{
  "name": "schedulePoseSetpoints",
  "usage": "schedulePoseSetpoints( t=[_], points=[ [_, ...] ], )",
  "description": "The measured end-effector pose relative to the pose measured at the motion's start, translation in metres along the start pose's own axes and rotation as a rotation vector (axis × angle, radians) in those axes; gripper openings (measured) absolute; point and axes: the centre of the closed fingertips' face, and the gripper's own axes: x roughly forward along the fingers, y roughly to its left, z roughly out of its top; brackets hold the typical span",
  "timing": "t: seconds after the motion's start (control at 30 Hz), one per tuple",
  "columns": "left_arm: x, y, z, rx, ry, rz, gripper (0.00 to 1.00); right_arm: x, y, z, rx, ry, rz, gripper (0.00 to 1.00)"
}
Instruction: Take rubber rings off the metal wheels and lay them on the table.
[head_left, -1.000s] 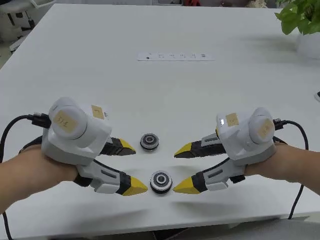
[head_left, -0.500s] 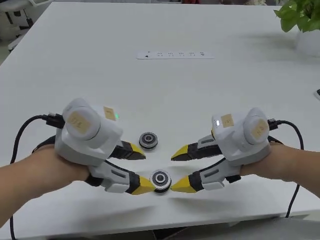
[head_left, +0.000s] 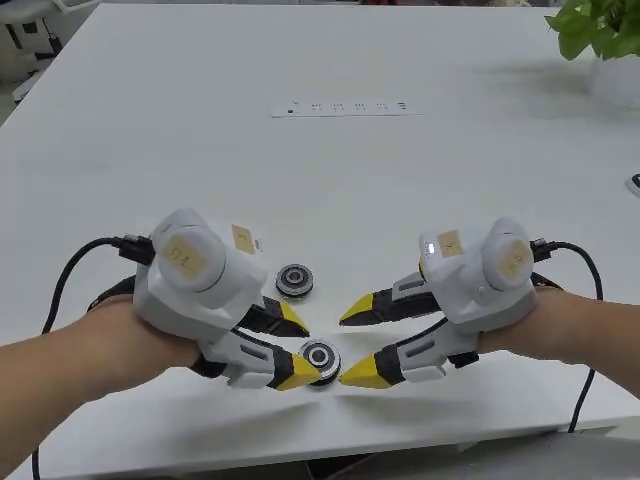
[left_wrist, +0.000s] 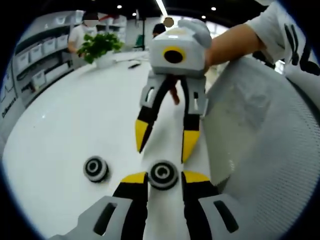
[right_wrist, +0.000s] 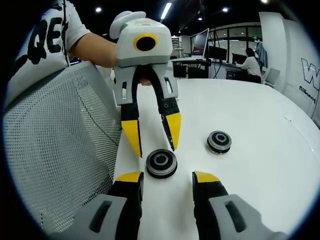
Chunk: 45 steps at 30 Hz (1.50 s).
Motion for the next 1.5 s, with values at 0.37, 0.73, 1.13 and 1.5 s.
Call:
schedulePoseSetpoints(
  t=[0.37, 0.73, 1.13, 1.5],
  points=[
    [0.006, 0.000, -0.003, 0.043, 0.021, 0.012, 0.18, 0.001, 0.001, -0.001, -0.003, 0.001, 0.005, 0.36],
    [0.006, 0.003, -0.003, 0.081, 0.017, 0.041, 0.14, 0.007, 0.004, 0.000, 0.016, -0.007, 0.011, 0.34],
    [0.006, 0.003, -0.003, 0.087, 0.012, 0.053, 0.13, 0.017, 0.008, 0.000, 0.083, -0.022, 0.002, 0.31],
    [0.006, 0.003, -0.003, 0.089, 0.009, 0.059, 0.13, 0.017, 0.007, -0.002, 0.111, -0.023, -0.007, 0.24]
  ],
)
